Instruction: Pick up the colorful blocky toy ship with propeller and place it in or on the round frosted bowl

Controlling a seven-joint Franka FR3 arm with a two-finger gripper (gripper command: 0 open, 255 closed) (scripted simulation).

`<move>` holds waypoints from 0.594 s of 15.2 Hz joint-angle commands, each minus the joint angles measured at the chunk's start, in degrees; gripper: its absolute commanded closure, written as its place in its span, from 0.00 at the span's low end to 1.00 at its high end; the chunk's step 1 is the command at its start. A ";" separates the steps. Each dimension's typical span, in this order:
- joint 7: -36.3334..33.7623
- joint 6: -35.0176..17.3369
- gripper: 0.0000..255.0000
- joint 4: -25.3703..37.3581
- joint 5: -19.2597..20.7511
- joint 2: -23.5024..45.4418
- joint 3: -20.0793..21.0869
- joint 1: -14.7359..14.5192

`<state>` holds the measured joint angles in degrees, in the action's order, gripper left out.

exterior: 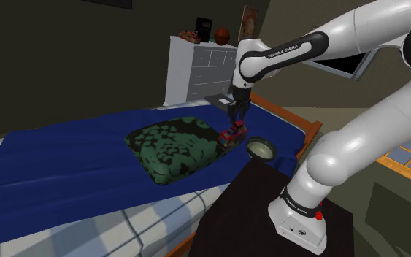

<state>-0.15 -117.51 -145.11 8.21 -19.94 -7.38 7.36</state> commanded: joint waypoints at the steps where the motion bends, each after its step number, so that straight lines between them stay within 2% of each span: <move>1: 2.91 1.03 1.00 0.05 1.37 -1.33 -1.98 1.63; 9: 14.16 2.89 1.00 4.31 5.67 -0.50 -9.81 7.21</move>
<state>12.64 -114.93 -141.50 13.44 -20.57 -16.32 13.98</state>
